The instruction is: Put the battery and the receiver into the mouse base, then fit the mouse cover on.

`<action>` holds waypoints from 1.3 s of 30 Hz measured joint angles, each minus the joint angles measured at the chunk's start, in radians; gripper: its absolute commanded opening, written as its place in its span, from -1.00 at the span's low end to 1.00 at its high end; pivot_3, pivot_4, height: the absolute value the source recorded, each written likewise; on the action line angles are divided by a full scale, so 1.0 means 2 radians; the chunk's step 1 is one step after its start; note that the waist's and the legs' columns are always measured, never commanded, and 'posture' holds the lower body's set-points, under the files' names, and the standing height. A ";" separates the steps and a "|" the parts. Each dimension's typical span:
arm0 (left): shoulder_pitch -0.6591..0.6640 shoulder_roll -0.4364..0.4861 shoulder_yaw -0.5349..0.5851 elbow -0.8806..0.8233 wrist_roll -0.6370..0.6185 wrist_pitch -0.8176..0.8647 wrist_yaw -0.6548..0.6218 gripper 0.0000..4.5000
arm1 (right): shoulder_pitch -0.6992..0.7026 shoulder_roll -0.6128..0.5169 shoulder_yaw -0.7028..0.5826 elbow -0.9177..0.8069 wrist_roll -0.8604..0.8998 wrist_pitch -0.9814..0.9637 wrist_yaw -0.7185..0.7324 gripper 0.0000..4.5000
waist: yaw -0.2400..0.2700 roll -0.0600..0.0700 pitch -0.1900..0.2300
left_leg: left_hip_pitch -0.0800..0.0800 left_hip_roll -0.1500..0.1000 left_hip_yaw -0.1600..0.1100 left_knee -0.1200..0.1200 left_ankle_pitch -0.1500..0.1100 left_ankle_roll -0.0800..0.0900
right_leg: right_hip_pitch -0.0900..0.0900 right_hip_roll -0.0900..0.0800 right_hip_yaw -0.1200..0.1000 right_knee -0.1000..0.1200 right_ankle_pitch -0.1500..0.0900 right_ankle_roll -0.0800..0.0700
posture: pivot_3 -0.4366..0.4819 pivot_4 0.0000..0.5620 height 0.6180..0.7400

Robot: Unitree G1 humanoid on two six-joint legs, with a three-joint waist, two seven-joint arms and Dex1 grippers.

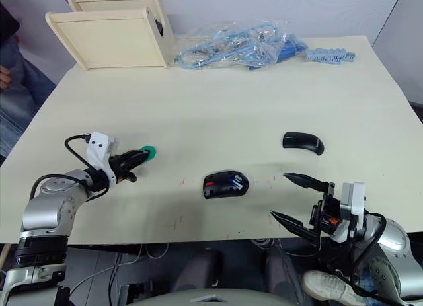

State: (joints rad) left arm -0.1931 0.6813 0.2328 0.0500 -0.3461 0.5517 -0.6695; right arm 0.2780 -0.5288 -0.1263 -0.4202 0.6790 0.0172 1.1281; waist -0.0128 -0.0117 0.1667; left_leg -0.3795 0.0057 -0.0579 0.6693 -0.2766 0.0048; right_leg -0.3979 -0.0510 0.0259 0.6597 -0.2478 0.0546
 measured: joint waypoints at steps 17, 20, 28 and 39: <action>0.000 0.003 -0.005 -0.001 0.011 -0.003 0.000 -0.57 | -0.004 0.000 0.000 -0.002 0.000 0.000 0.000 1.00 | 0.000 0.000 0.000 | 0.000 0.000 0.000 0.000 0.000 0.000 | 0.000 0.000 0.000 0.000 0.000 0.000 | -0.05 -0.47 1.00; 0.002 0.004 -0.005 -0.001 0.015 -0.007 -0.003 -0.57 | -0.004 0.000 0.000 -0.002 0.000 0.000 -0.001 1.00 | 0.000 0.000 0.000 | 0.000 0.000 0.000 0.000 0.000 0.000 | 0.000 0.000 0.000 0.000 0.000 0.000 | -0.05 -0.47 1.00; 0.006 0.007 -0.006 -0.002 0.020 -0.018 -0.011 -0.99 | -0.004 0.000 0.000 -0.002 0.000 0.000 -0.001 1.00 | 0.000 0.000 0.000 | 0.000 0.000 0.000 0.000 0.000 0.000 | 0.000 0.000 0.000 0.000 0.000 0.000 | -0.05 -0.47 1.00; 0.005 0.019 -0.002 -0.002 -0.002 -0.014 -0.051 -0.99 | -0.010 0.000 0.000 -0.002 -0.003 0.000 -0.001 1.00 | 0.000 0.000 0.000 | 0.000 0.000 0.000 0.000 0.000 0.000 | 0.000 0.000 0.000 0.000 0.000 0.000 | -0.05 -0.47 1.00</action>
State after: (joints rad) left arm -0.1834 0.7189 0.2289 0.0453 -0.3504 0.5235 -0.7708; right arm 0.2576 -0.5289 -0.1259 -0.4242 0.6730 0.0172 1.1262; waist -0.0130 -0.0115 0.1665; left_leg -0.3795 0.0057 -0.0580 0.6693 -0.2766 0.0048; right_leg -0.3979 -0.0509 0.0257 0.6600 -0.2478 0.0546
